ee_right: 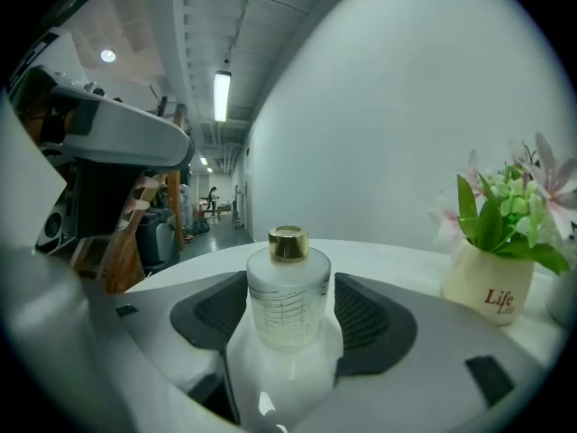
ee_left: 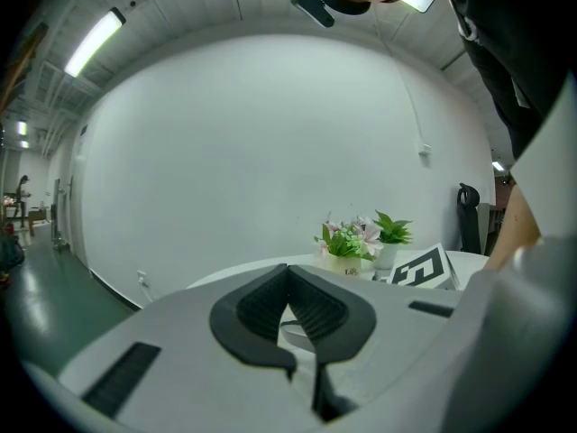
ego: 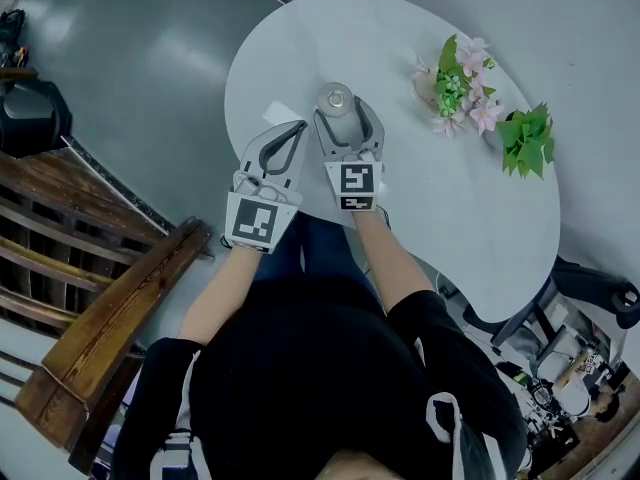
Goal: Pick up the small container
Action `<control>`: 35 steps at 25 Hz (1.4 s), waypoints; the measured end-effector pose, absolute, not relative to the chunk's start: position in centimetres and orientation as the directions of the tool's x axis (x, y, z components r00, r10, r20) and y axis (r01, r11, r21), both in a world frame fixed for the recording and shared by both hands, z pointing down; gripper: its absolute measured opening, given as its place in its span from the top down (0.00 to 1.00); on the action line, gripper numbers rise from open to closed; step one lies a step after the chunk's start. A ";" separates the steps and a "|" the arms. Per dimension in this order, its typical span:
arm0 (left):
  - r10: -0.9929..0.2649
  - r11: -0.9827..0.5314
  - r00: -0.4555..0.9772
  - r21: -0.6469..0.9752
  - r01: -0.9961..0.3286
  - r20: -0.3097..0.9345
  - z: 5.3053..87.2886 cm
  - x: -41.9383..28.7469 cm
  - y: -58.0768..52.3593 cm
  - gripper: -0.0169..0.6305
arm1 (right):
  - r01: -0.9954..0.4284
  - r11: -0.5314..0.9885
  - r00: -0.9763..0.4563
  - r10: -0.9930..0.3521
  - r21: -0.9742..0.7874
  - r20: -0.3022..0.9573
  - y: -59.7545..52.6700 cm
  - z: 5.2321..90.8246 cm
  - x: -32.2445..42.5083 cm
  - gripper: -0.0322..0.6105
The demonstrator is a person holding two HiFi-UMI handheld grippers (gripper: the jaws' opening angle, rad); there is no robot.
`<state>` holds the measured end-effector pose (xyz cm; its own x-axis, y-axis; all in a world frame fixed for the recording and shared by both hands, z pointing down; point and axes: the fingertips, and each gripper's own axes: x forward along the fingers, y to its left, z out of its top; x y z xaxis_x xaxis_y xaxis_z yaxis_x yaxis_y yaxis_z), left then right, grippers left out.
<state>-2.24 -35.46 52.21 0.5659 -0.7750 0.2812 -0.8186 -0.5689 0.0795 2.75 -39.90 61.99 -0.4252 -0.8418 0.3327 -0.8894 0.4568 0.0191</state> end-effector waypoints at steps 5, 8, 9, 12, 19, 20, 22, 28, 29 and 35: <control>-0.773 -0.569 0.566 0.081 -0.818 0.286 52.4 -2.1 -35.8 0.96 | -0.891 0.454 -0.427 -0.839 0.003 0.338 -40.6 62.4 2.3 0.47; -0.772 -0.568 0.566 0.086 -0.818 0.290 52.6 -2.3 -35.9 0.96 | -0.896 0.443 -0.421 -0.843 -0.010 0.335 -40.9 62.5 2.1 0.47; -0.771 -0.569 0.567 0.087 -0.818 0.292 52.6 -2.4 -35.9 0.96 | -0.897 0.441 -0.420 -0.844 -0.014 0.334 -41.1 62.4 2.0 0.46; -0.766 -0.574 0.571 0.084 -0.814 0.297 52.7 -2.4 -36.0 0.96 | -0.898 0.439 -0.420 -0.843 -0.024 0.337 -41.6 62.4 1.8 0.45; -0.759 -0.579 0.575 0.085 -0.811 0.305 52.8 -2.5 -35.9 0.96 | -0.900 0.435 -0.418 -0.841 -0.029 0.343 -41.8 62.5 1.8 0.45; -0.759 -0.579 0.576 0.088 -0.810 0.304 52.8 -2.5 -35.9 0.96 | -0.899 0.437 -0.420 -0.838 -0.033 0.348 -41.8 62.5 1.8 0.45; -0.760 -0.580 0.577 0.089 -0.810 0.300 52.7 -2.5 -36.0 0.96 | -0.900 0.434 -0.420 -0.835 -0.043 0.355 -41.7 62.4 2.0 0.45; -0.770 -0.580 0.577 0.077 -0.811 0.273 51.4 -2.4 -36.4 0.96 | -0.904 0.427 -0.411 -0.851 -0.025 0.326 -40.6 59.2 3.0 0.44; -0.772 -0.580 0.577 0.076 -0.811 0.266 51.0 -2.4 -36.4 0.96 | -0.905 0.426 -0.409 -0.854 -0.021 0.321 -40.5 58.4 3.2 0.44; -0.787 -0.580 0.577 0.060 -0.813 0.219 48.6 -2.1 -36.7 0.96 | -0.916 0.401 -0.389 -0.881 -0.012 0.271 -40.1 52.4 4.9 0.44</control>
